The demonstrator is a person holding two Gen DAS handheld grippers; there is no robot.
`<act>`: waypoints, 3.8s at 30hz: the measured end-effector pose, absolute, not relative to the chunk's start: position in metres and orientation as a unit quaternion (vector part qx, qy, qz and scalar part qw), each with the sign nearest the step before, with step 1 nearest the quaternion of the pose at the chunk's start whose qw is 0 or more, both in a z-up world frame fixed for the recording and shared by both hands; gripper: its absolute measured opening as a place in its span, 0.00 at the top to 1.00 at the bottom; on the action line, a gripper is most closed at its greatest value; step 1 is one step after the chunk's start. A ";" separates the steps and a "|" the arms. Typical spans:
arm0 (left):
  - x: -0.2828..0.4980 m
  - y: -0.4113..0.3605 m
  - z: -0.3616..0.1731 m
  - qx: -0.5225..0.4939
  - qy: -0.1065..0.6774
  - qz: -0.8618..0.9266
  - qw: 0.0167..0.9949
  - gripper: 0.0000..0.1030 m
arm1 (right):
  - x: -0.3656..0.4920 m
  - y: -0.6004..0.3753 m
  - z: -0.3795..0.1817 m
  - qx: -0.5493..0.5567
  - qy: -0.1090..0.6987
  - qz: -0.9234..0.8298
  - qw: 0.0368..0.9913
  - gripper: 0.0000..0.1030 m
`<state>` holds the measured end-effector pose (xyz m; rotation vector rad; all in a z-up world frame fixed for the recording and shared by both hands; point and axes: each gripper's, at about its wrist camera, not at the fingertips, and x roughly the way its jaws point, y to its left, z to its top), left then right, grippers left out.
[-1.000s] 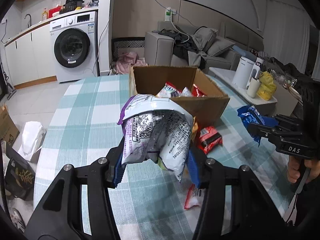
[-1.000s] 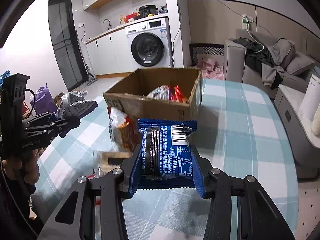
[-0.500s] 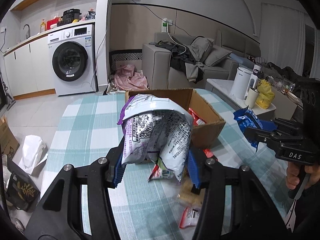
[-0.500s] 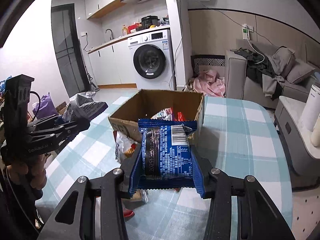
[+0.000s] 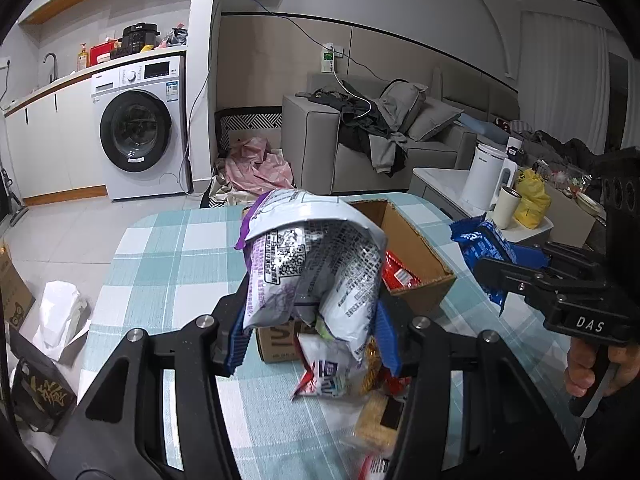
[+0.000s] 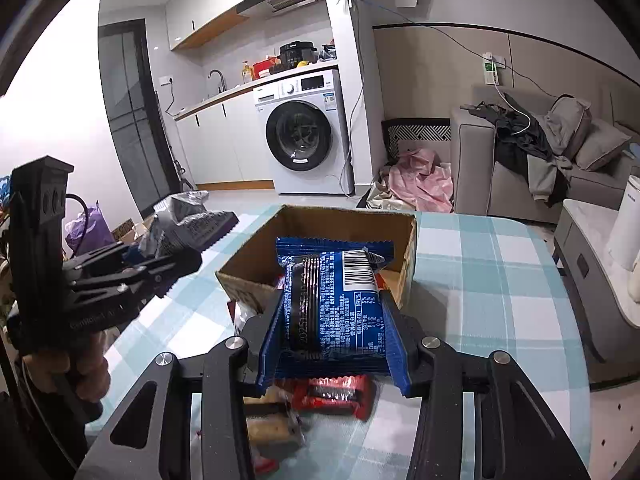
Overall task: Organize snacks
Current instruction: 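Lift both snacks and carry them over the cardboard box, then open both tools to drop the snacks into the box, then move both open tools back down toward the remaining snacks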
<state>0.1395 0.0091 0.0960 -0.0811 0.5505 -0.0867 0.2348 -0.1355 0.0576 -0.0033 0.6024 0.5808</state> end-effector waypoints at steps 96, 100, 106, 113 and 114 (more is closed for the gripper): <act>0.204 -0.010 0.072 -0.025 0.300 -0.027 0.953 0.01 | 0.280 -0.153 0.046 0.052 0.309 0.247 0.917 0.00; 0.185 -0.011 0.078 -0.017 0.298 -0.023 0.954 0.01 | 0.270 -0.154 0.044 0.042 0.311 0.248 0.917 0.00; 0.154 -0.006 0.083 -0.019 0.291 -0.020 0.956 0.01 | 0.258 -0.156 0.040 0.039 0.317 0.251 0.914 0.00; 0.132 0.004 0.080 -0.023 0.298 -0.012 0.954 0.01 | 0.248 -0.160 0.029 0.032 0.329 0.248 0.910 0.00; 0.130 0.006 0.079 -0.026 0.300 -0.012 0.953 0.01 | 0.247 -0.160 0.027 0.032 0.331 0.247 0.910 0.00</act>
